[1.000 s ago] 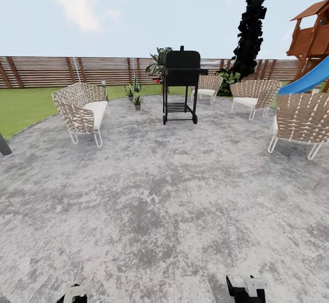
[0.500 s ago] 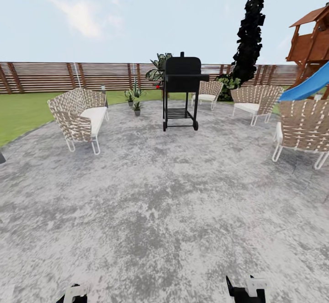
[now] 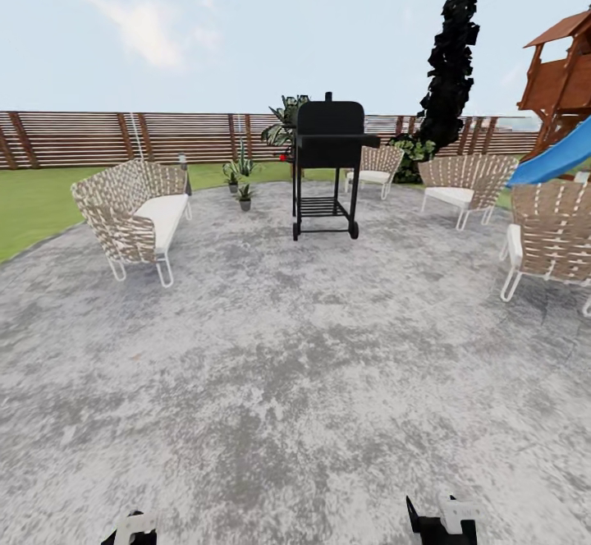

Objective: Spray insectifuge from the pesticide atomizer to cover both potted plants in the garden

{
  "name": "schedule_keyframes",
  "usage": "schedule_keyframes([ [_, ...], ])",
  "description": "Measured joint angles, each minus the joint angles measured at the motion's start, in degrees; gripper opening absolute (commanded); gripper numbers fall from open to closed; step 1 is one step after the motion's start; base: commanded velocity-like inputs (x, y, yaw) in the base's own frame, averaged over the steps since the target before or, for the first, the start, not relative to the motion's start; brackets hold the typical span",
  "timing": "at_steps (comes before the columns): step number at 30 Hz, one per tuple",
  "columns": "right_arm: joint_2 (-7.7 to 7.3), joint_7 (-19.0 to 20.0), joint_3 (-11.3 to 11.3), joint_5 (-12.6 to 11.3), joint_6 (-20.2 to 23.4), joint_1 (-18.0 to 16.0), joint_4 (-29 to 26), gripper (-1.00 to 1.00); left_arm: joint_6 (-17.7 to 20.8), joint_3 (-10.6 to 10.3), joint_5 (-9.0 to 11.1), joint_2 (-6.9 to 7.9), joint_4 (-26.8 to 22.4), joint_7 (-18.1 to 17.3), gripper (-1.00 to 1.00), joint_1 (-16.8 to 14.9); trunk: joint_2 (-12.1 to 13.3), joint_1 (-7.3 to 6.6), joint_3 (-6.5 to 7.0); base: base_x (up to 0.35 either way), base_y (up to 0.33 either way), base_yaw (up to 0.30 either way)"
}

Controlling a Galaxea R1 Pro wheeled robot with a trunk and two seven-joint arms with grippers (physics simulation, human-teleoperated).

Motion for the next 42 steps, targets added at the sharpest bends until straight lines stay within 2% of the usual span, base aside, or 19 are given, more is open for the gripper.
schedule_keyframes([
  [35, 0.04, 0.0, 0.0, 0.0, 0.0, 0.0, 0.0, 1.0, 0.0, 0.0, 0.0, 0.0, 0.0, 0.0, -1.0, 0.0, 0.0, 0.0, 0.0, 0.339, 0.0, 0.0],
  [42, 0.25, 0.0, 0.0, 0.0, 0.0, 0.0, 0.0, 1.0, 0.0, 0.0, 0.0, 0.01, 0.0, 0.0, -1.0, 0.0, 0.0, 0.0, 0.0, 0.339, 0.0, 0.174],
])
